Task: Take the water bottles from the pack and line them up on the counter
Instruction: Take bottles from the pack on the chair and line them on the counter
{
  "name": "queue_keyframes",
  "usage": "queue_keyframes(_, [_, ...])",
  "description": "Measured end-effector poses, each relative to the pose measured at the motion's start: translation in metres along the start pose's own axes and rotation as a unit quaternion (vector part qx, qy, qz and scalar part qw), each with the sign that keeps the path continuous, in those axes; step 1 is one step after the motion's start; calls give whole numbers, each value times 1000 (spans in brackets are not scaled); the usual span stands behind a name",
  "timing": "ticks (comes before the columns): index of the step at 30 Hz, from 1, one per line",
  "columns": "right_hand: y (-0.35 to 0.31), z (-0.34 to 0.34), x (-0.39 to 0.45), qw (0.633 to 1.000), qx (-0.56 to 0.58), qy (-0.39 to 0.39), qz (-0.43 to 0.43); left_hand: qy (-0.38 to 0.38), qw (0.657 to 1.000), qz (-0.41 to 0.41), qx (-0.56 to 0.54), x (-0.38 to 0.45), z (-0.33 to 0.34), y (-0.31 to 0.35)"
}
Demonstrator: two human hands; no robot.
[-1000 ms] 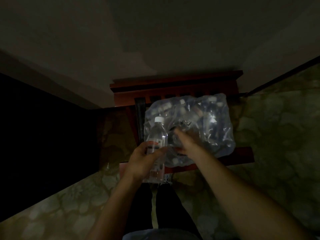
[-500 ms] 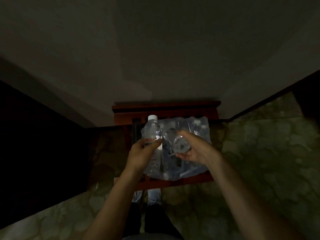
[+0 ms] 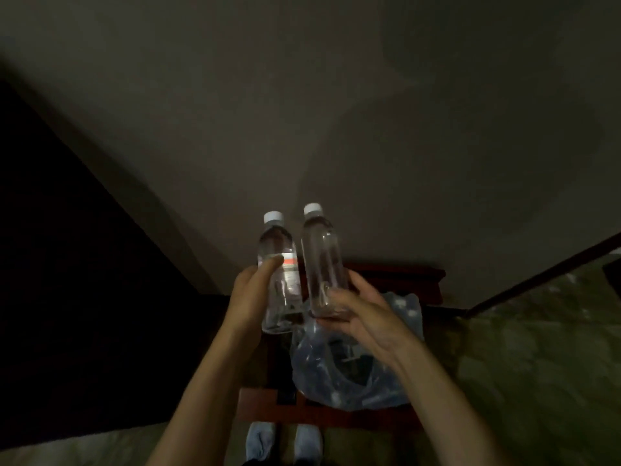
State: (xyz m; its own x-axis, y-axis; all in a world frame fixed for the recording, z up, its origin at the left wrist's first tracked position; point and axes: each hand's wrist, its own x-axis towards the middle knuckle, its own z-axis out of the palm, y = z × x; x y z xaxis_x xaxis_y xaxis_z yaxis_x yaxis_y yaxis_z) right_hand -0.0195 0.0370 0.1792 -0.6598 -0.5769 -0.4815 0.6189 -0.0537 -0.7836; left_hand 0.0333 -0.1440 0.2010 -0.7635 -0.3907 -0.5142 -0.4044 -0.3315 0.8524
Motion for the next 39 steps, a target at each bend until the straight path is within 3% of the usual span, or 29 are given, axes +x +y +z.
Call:
queue_keyframes(5, [-30, 34, 8, 993, -42, -103, -38, -1, 998, 64, -18, -21, -21, 36])
queue_keyframes(12, [-60, 118, 13, 983, -104, -85, -127, 17, 979, 201, 11, -47, -61, 87])
queue_keyframes(19, [-60, 208, 4, 972, -91, -112, -187, -52, 960, 274, 38, -82, -149, 132])
queue_keyframes(27, [-36, 337, -10, 951, -118, -120, -258, -16, 950, 305, -63, -126, -259, 159])
queue_keyframes(33, [-24, 426, -23, 936, -80, -183, -288, 24, 941, 331, 61, -173, -332, 182])
queue_keyframes(39, [-28, 490, -25, 940, -73, -167, -287, 121, 907, 400, 54, -191, -386, 201])
